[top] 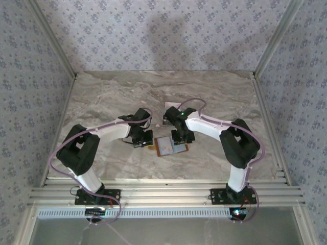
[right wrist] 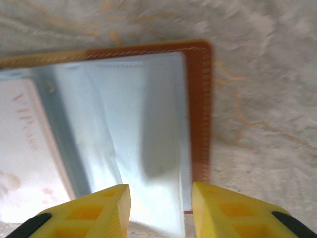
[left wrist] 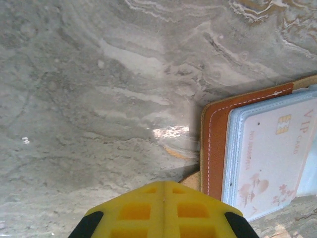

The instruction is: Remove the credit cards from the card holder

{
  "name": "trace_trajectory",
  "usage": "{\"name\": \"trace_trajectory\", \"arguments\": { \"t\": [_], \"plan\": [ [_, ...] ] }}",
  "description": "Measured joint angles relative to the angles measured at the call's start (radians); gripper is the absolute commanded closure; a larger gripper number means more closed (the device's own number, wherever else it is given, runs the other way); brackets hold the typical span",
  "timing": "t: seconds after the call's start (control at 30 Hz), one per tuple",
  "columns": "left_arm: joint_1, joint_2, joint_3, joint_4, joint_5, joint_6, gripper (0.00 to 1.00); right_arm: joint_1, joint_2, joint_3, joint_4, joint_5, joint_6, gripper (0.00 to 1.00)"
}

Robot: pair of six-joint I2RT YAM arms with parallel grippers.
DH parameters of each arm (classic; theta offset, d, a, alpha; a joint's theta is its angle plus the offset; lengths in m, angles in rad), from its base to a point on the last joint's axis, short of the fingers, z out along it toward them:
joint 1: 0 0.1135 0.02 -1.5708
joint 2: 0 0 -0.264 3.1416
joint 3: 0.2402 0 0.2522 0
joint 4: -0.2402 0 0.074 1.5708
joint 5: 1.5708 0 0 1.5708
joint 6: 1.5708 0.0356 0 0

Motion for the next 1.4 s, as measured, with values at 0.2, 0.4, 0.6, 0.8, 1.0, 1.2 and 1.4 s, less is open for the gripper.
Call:
{"name": "trace_trajectory", "arguments": {
  "t": [0.2, 0.4, 0.6, 0.8, 1.0, 1.2, 1.4],
  "plan": [
    [0.011, -0.007, 0.0, -0.018, -0.011, 0.016, 0.99, -0.063, -0.016, -0.045, 0.025, -0.026, -0.011, 0.58],
    [0.02, -0.016, 0.0, -0.043, -0.023, 0.036, 0.9, -0.102, -0.032, -0.15, 0.114, -0.13, -0.031, 0.58],
    [0.022, -0.044, 0.014, -0.081, -0.047, 0.055, 0.81, -0.114, -0.051, -0.19, 0.188, -0.204, -0.028, 0.65],
    [0.021, -0.072, 0.077, -0.135, -0.085, 0.067, 0.77, -0.1, -0.071, -0.222, 0.232, -0.241, -0.01, 0.74],
    [0.005, -0.077, 0.151, -0.182, -0.098, 0.072, 0.77, -0.076, -0.095, -0.231, 0.241, -0.283, 0.001, 0.75],
    [-0.044, -0.02, 0.201, -0.176, -0.083, 0.074, 0.78, -0.072, -0.121, -0.226, 0.199, -0.243, 0.001, 0.72],
    [-0.065, 0.089, 0.201, -0.14, -0.046, 0.073, 0.79, -0.072, -0.161, -0.176, 0.151, -0.212, 0.001, 0.72]
  ]
}}
